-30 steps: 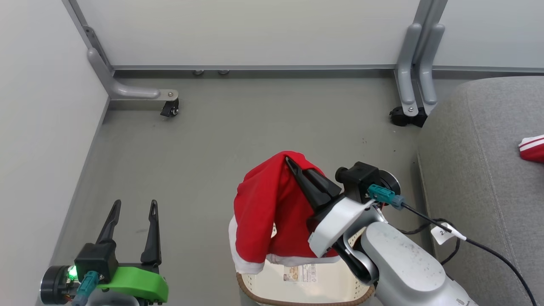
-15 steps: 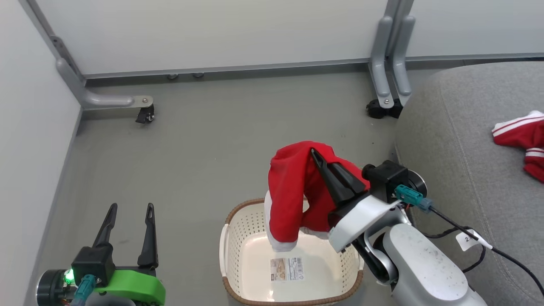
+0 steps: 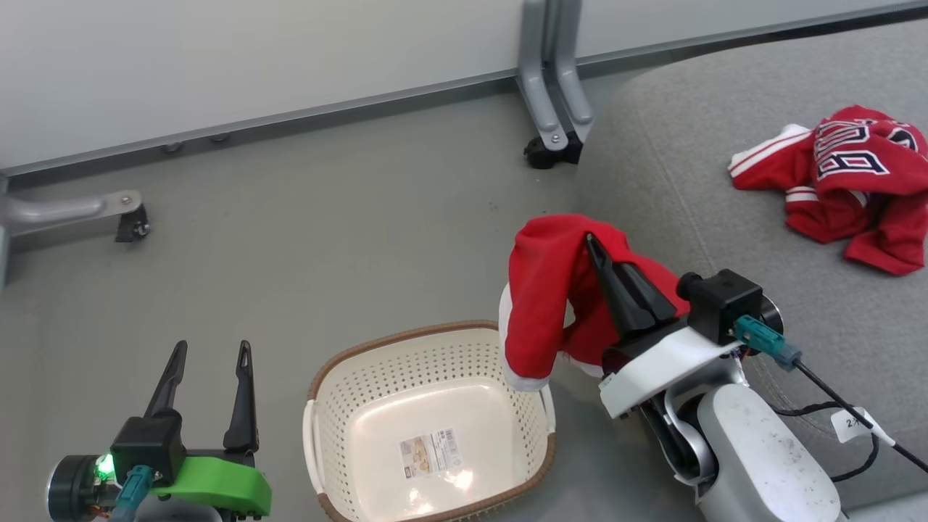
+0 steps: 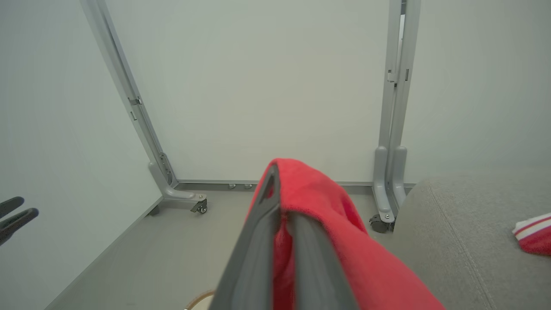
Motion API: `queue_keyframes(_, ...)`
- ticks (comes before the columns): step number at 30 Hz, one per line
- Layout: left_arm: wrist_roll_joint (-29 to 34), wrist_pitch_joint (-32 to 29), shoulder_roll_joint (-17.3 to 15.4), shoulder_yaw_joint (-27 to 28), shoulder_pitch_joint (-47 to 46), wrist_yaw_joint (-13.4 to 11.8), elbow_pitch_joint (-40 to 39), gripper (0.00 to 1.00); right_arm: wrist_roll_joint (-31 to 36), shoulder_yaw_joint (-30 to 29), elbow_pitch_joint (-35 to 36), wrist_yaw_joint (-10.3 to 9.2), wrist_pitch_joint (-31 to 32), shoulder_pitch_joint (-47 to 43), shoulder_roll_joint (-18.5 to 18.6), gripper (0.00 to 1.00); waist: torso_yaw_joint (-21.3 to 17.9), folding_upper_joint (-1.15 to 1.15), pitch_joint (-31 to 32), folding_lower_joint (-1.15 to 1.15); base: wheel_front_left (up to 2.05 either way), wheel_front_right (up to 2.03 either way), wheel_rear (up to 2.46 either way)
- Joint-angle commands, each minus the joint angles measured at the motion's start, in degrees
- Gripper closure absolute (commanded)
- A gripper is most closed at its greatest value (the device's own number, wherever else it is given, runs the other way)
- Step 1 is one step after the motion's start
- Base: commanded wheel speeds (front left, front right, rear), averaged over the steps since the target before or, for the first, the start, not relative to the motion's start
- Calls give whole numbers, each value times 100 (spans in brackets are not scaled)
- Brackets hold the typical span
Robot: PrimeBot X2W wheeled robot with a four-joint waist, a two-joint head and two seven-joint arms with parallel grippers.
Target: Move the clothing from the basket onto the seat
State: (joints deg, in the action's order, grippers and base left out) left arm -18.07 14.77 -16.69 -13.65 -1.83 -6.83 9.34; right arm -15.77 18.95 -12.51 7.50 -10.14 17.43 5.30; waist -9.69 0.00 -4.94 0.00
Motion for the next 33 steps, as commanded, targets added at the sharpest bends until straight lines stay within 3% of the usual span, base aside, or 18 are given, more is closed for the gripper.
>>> queue_keyframes(1,25,7,-53,1,-85,-10,-43,0,50,-101,71,-2,-4,-103,-7,100,-604,0,-237,0,0,0,0)
queue_keyframes(12,125,-151,-285,-9,-244,-56,-393,0,154,-927,411,-2,-78,-339,-101,100,-1753,0,-633,0,0,0,0)
queue_keyframes(18,171,-283,-411,-6,-315,-68,-628,0,151,-1454,573,-2,-164,-387,-159,100,-2122,0,-871,0,0,0,0)
queue_keyframes(24,241,-407,-545,-2,-421,-97,-878,0,173,-1958,733,-1,-222,-143,-150,100,-2209,0,-1167,0,0,0,0)
queue_keyframes(33,359,-674,-852,44,-786,-60,-1419,0,10,-2801,890,-1,-256,928,160,100,-1895,0,-2000,0,0,0,0)
